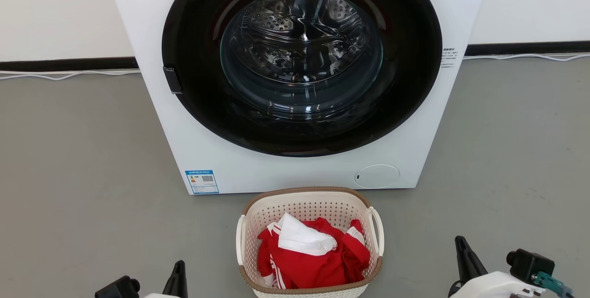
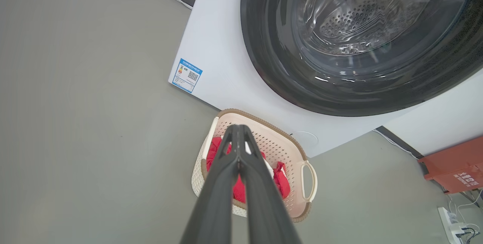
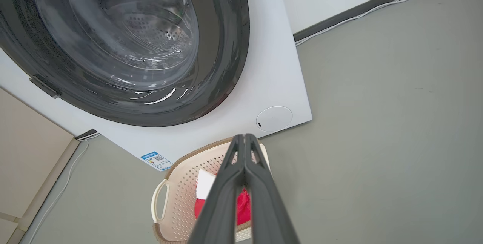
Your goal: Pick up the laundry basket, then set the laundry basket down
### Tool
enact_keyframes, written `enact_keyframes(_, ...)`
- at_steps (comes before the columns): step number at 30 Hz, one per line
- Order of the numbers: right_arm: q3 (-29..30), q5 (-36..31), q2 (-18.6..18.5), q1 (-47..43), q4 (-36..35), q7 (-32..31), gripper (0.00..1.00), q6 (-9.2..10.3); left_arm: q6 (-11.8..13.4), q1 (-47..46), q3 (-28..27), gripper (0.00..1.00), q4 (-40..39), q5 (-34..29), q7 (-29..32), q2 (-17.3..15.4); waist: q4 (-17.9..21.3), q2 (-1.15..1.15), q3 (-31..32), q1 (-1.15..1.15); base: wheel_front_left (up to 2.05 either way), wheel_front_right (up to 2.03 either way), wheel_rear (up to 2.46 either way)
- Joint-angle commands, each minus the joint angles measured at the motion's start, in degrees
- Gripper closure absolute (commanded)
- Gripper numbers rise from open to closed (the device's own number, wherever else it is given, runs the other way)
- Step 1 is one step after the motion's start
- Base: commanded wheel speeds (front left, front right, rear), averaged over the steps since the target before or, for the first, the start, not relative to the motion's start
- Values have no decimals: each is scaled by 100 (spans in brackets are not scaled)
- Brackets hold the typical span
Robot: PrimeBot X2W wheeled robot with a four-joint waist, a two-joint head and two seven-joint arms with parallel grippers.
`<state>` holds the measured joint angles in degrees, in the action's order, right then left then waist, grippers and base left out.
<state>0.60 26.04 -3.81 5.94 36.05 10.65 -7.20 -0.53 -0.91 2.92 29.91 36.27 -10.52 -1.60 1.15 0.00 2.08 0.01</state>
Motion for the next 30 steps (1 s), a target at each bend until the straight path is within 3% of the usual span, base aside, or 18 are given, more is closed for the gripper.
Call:
enact_keyframes(1,22,150,-27,163,-187,-39,100,-7,-38,-258,-79,100,-180,130,29,-30,-1,0,-2,-1,0,0,0)
enact_keyframes(30,194,2104,9,121,-797,-545,100,-13,-236,-339,-340,100,-605,1781,534,-60,-36,0,-70,-1,0,0,0)
